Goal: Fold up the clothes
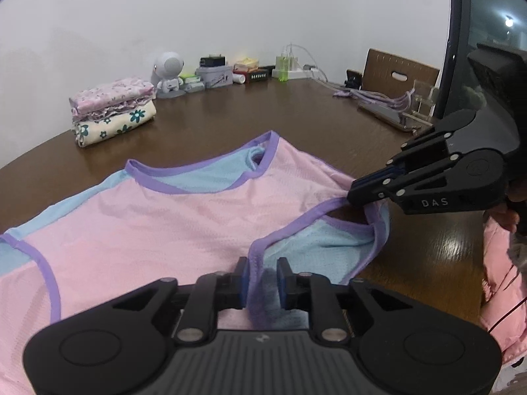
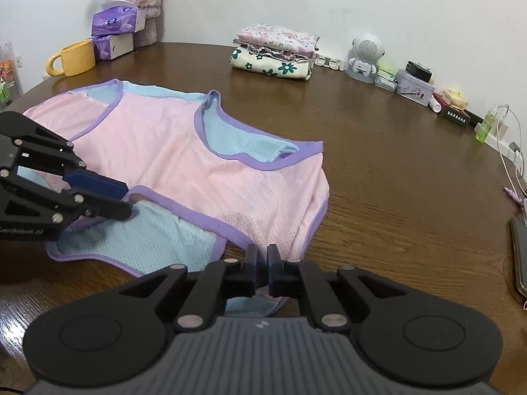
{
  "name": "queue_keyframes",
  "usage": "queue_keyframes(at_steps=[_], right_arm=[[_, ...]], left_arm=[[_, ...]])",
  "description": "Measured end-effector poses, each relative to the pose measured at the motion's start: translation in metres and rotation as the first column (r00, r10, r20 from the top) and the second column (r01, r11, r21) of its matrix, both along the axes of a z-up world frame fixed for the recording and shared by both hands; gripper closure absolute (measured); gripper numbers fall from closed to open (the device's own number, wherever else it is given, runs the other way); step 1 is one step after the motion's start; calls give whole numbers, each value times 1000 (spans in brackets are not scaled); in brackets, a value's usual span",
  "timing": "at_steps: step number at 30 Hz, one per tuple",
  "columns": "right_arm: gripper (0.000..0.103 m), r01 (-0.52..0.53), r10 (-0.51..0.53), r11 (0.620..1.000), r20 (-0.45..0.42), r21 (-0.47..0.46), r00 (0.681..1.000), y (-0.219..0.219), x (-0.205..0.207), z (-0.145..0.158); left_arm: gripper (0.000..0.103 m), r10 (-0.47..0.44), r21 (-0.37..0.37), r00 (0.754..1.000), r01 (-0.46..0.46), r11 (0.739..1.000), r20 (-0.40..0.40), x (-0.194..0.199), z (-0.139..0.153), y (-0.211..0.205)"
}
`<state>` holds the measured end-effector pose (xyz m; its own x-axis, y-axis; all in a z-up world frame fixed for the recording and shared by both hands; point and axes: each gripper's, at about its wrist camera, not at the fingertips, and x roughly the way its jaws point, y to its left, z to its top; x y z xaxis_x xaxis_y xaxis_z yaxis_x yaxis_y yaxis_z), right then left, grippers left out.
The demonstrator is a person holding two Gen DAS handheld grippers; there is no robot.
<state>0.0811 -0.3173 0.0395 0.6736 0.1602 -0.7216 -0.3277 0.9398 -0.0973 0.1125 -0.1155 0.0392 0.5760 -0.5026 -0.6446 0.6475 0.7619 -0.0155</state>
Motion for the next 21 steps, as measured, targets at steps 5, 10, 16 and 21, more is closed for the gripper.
queue_keyframes(at_steps=[5,10,16,21], right_arm=[[61,-32,32,999,51,-16,998,9,-2,4],[78,-54,55,996,20,-71,998,17,4,-5],[102,-16,16,1000,14,-11,1000,4,5,4],[102,12,-11,1000,-37,14,999,-5,9,2]], left_arm=[[85,21,7,1000,-21,1000,-6,3,-3,-1],[87,32,-6,999,-32,999,-18,7,-4,1],[98,-2,27,1000,2,1000,4,2,-6,-1],[92,-25,38,1000,25,999,-3,2,-6,-2]])
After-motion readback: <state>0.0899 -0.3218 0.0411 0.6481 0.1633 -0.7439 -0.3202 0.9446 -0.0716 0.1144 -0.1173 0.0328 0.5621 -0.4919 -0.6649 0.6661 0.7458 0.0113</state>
